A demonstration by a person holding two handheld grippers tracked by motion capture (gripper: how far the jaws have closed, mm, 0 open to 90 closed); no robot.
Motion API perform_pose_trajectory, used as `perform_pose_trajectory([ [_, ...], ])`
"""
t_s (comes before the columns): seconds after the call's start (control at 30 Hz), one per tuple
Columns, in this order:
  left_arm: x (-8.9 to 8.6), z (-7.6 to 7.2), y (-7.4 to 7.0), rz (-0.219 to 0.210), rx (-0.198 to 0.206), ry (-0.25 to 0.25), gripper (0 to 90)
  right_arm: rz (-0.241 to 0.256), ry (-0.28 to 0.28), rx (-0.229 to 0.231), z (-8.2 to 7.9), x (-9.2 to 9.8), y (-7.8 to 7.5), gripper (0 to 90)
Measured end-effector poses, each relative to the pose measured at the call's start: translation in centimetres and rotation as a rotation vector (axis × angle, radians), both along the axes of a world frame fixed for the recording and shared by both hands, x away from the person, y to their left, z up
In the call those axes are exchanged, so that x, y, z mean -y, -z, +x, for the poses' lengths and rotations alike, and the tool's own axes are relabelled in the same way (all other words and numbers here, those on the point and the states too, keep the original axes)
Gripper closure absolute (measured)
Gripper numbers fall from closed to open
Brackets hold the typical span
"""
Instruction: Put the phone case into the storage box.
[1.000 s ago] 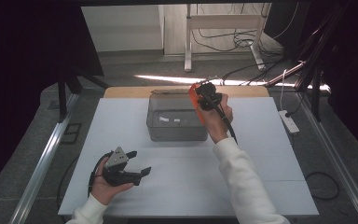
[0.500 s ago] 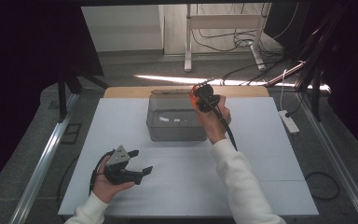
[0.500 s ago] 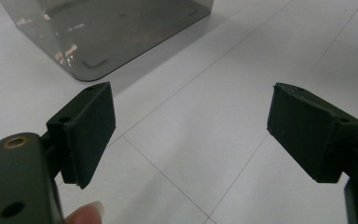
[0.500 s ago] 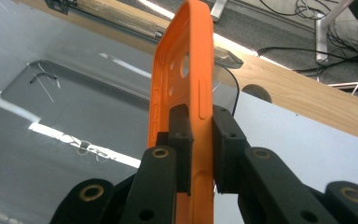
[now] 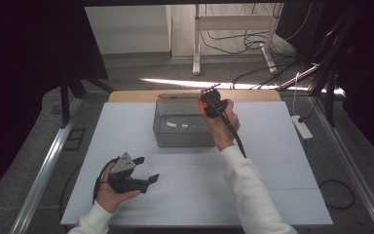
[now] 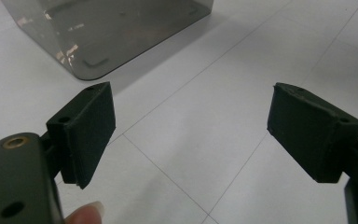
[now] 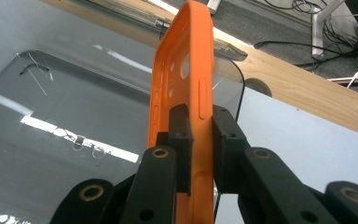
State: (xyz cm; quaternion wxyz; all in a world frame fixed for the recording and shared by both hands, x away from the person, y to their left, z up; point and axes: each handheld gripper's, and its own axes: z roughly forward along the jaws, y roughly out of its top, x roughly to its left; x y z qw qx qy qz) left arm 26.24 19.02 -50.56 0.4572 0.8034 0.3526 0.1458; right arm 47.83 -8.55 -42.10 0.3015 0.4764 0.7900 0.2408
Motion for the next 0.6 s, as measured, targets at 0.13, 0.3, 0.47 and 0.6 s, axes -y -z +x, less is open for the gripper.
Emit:
perform_pose_trajectory([
  [0.13, 0.0, 0.0, 0.0, 0.002, 0.002, 0.0, 15.8, -0.005, -0.002, -0.007, 0.05, -0.1, 0.14, 80.2],
  [0.3, 0.01, 0.01, 0.0, 0.002, 0.001, 0.0, 15.8, -0.01, 0.0, -0.015, 0.11, -0.31, 0.35, 80.2],
  [0.47, -0.02, 0.01, -0.02, 0.0, 0.001, 0.0, 15.8, -0.013, 0.0, -0.023, 0.19, -0.39, 0.55, 80.2],
  [0.6, -0.01, 0.01, -0.01, 0.001, 0.002, 0.0, 15.8, -0.019, 0.001, -0.027, 0.27, -0.45, 0.74, 80.2],
])
